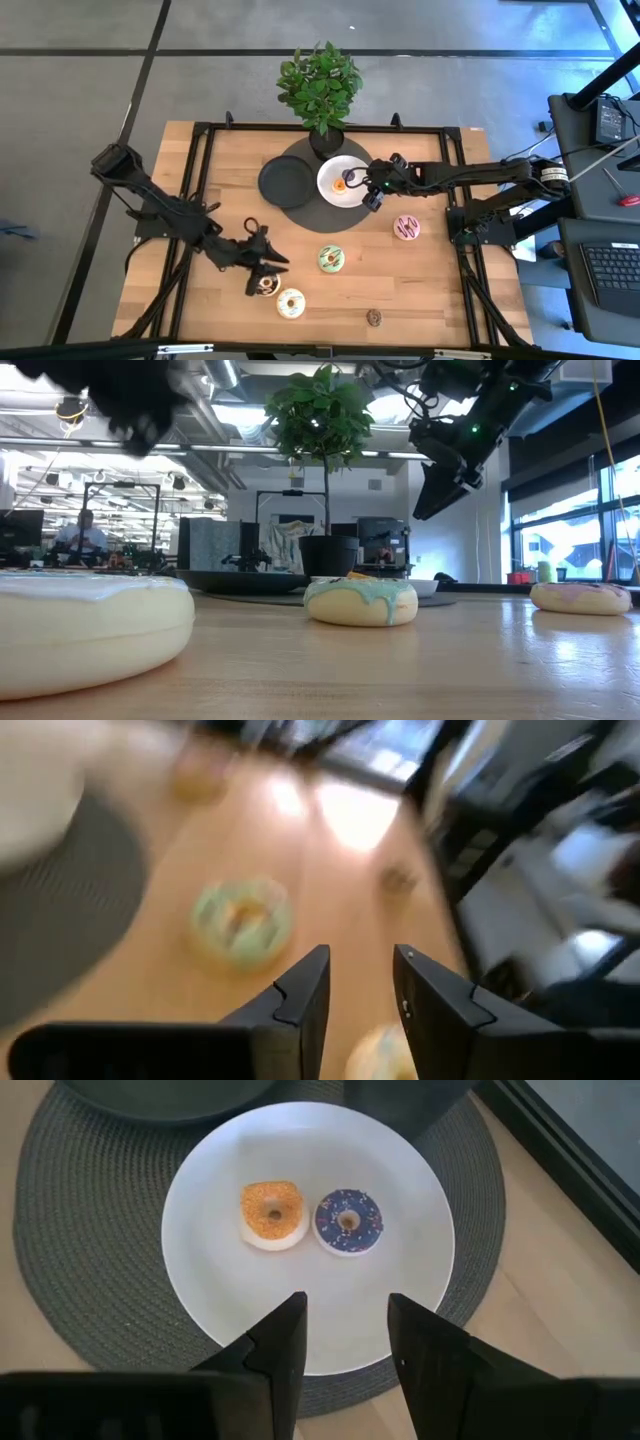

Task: Pick & Place donuts
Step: Put the small black donut on the white plate

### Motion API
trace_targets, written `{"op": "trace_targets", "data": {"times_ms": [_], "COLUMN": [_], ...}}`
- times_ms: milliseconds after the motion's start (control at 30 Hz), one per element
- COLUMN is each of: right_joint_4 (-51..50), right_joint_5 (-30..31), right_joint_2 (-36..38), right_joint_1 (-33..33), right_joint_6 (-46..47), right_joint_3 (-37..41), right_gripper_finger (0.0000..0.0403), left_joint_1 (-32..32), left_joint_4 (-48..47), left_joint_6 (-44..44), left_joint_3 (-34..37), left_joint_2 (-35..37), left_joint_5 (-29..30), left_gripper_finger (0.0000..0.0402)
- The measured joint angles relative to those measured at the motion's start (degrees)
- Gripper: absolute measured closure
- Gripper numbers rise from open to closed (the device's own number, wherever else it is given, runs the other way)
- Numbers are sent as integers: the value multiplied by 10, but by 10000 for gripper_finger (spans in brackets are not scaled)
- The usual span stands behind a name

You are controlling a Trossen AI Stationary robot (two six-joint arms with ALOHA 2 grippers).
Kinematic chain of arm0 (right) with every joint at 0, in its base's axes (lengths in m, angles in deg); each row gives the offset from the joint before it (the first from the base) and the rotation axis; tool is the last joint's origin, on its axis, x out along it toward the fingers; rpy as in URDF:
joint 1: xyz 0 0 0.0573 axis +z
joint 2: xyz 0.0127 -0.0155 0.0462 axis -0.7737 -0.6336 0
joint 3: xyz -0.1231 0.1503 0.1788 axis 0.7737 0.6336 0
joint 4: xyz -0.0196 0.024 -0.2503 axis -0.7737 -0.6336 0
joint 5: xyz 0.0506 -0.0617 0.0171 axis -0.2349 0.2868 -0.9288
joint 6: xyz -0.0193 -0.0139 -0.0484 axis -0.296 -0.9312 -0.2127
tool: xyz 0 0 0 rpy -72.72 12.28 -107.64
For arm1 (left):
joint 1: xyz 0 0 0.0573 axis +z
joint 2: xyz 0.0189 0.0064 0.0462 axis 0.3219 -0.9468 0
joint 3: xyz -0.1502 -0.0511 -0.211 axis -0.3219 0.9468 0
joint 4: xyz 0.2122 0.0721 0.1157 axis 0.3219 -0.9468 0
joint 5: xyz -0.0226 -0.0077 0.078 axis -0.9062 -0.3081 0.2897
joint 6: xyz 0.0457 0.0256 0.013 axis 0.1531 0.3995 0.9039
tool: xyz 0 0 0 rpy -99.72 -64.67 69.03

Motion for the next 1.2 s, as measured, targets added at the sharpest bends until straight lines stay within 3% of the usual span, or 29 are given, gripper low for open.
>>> {"op": "trace_targets", "data": {"times_ms": [333,567,800,1200], "right_joint_4": [-6,-22,-28,-30], "right_joint_5": [7,9,44,45], "right_joint_2": [0,0,0,0], "right_joint_1": [0,5,16,27], "right_joint_6": [2,16,31,44], "right_joint_3": [0,0,0,0], "right_gripper_finger": [260,260,260,260], "left_joint_1": [61,88,88,66], "left_joint_4": [-401,-585,-746,-784], "left_joint_6": [-203,-342,-391,-410], "left_joint_3": [0,0,-49,-68], "left_joint_2": [116,132,113,12], "left_joint_5": [-107,-216,-210,-212], "left_gripper_finger": [295,293,297,294]}}
